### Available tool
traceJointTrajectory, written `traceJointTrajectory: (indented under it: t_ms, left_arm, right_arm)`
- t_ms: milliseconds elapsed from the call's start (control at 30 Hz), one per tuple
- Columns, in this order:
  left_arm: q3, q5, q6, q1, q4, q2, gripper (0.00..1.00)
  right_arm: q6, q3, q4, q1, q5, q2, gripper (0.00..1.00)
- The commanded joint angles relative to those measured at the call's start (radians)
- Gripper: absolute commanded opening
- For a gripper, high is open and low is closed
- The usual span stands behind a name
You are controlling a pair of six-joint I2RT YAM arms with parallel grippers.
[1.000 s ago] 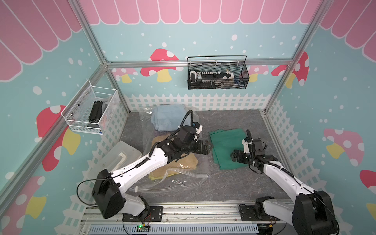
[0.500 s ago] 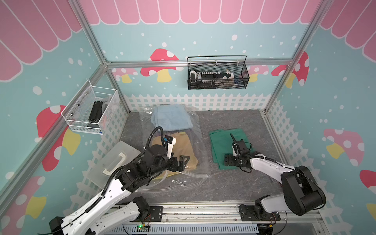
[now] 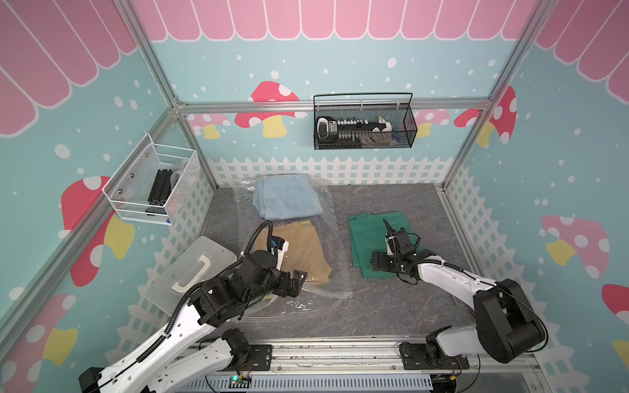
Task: Take the trousers out of the vacuum bag
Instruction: Adjust the trousers at the center of the board, then open the vacuum bag at the center of the board.
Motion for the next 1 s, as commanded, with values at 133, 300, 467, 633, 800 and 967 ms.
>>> traceJointTrajectory:
  t_ms: [133, 300, 467, 633, 800, 967]
  left_arm:
    - [0.024, -0.222, -0.076, -0.111, -0.118, 0.068, 0.99]
    - [0.022, -0.302, -0.151, -0.162, -0.177, 0.088, 0.99]
    - [0.019, -0.386, -0.287, -0.215, -0.261, 0.116, 0.99]
    - [-0.005, -0.395, -0.413, -0.225, -0.303, 0.124, 0.99]
    - [-0.062, -0.378, -0.502, -0.228, -0.307, 0.135, 0.9]
    - [-0.109, -0.366, -0.559, -0.228, -0.307, 0.135, 0.8]
  right_arm:
    - [-0.024, 0.005, -0.081, 0.01, -0.1, -0.212, 0.97]
    - [-0.04, -0.014, -0.118, 0.013, -0.171, -0.324, 0.97]
    - [-0.053, -0.018, -0.162, 0.013, -0.191, -0.405, 0.97]
    - [-0.051, -0.021, -0.178, 0.015, -0.212, -0.451, 0.96]
    - [-0.048, -0.028, -0.18, 0.015, -0.234, -0.475, 0.96]
    - [-0.044, -0.035, -0.172, 0.018, -0.254, -0.485, 0.96]
